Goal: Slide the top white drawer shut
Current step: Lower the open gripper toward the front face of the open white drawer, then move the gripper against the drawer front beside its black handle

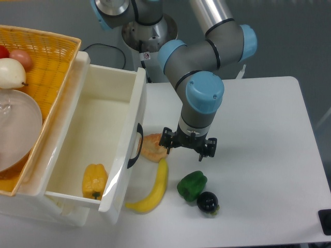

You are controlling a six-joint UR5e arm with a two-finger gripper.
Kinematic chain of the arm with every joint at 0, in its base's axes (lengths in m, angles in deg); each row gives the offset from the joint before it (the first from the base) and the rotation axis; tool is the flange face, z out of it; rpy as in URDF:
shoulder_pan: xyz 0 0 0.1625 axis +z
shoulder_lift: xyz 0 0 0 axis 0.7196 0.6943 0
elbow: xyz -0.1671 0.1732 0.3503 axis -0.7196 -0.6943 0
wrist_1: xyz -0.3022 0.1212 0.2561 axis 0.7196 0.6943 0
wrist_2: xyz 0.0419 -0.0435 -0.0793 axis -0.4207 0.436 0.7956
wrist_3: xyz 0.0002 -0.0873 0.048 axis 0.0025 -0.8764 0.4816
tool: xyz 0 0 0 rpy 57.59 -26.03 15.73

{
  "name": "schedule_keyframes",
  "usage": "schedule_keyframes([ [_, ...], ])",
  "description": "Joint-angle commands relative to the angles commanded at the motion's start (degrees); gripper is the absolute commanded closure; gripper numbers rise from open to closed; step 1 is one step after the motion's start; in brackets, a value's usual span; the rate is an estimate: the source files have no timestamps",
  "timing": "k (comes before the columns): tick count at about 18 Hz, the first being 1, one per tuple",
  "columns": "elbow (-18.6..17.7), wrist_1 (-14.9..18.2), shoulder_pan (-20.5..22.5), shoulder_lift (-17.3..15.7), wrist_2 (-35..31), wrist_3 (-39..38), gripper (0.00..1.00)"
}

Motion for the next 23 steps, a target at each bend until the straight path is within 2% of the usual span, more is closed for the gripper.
schedule_keyframes([
  [7,-0.1,0.0,-1.9,0.0,-0.1,0.0,0.0],
  [14,0.3,-1.7,-2.2,1.6,-0.4,0.3,0.0],
  [23,0.2,-1.7,-2.5,2.5,-0.3,0.1,0.0],
])
